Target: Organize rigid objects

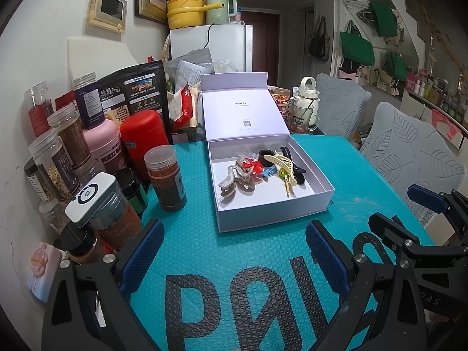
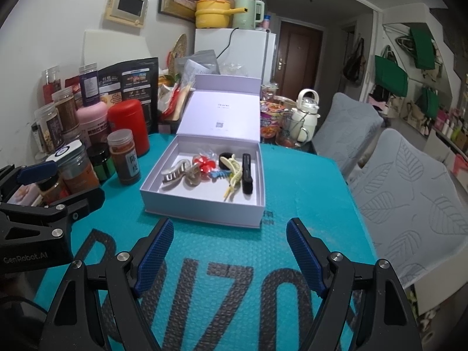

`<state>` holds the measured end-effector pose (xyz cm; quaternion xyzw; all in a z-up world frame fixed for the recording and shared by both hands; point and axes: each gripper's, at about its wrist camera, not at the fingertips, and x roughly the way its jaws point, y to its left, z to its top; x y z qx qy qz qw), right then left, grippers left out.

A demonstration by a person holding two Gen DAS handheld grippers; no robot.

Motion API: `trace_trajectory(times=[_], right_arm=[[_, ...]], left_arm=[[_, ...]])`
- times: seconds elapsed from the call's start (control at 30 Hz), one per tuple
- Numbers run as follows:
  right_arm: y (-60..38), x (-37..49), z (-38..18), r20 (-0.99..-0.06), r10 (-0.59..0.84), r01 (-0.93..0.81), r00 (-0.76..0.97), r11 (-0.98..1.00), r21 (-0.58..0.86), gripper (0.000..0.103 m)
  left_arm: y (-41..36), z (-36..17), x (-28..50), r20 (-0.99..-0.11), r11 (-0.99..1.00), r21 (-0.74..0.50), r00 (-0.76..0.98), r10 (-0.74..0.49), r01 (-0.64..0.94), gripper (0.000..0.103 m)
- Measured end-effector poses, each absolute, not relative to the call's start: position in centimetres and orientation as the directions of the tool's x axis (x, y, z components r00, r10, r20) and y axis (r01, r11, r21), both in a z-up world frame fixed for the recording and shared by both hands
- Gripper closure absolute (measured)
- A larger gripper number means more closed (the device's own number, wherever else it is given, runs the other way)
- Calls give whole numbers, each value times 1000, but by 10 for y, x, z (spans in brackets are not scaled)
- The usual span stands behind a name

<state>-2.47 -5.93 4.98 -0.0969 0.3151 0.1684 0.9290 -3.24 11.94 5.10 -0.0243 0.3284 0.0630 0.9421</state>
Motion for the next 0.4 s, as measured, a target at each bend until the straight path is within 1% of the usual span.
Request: trace_trajectory(times=[0.4], right_arm=[[-63, -26, 49, -621, 244, -364, 745, 928, -73, 22]], left_arm=[[119, 45, -31, -633, 989, 21, 764, 126, -145, 4]])
